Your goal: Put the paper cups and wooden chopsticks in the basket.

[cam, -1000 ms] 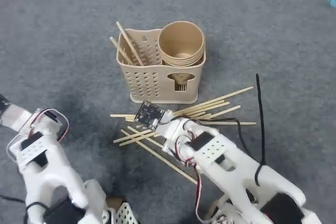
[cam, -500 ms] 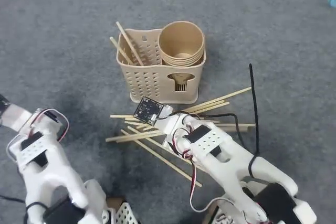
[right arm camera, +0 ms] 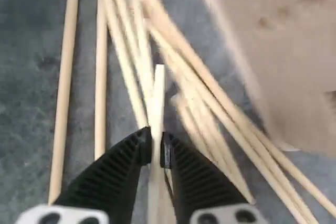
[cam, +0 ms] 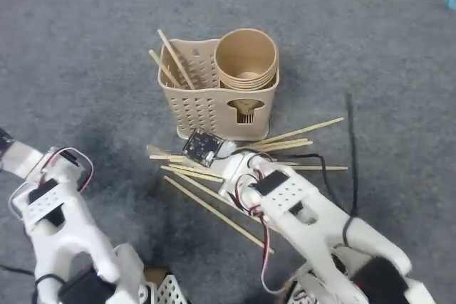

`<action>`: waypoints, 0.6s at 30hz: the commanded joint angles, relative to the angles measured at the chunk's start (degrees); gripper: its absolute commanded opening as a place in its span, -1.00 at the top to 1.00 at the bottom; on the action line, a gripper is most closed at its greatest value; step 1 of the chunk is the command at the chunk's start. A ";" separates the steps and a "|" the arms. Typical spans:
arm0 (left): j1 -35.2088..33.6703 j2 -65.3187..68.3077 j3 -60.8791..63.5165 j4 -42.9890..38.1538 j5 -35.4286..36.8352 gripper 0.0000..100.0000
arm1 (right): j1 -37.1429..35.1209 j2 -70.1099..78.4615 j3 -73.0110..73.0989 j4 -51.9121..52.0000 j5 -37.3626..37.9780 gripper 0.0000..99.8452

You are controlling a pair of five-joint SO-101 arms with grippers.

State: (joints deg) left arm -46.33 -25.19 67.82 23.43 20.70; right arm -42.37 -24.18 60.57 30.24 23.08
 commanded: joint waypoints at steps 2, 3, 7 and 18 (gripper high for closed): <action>0.53 -0.18 -2.07 -1.49 0.35 0.77 | -0.84 -15.52 2.37 3.74 -3.34 0.99; 0.53 -0.18 -2.07 -1.49 0.35 0.77 | -1.01 -18.95 3.34 4.62 -4.04 0.99; 0.53 -0.18 -2.07 -1.49 0.35 0.77 | -3.47 -32.66 7.12 7.69 -6.95 0.99; 0.53 -0.18 -2.07 -1.49 0.35 0.77 | -9.89 -70.55 15.47 -5.76 -18.20 0.99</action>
State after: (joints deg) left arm -46.33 -25.19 67.82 23.43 20.70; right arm -51.60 -85.54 75.08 32.18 6.55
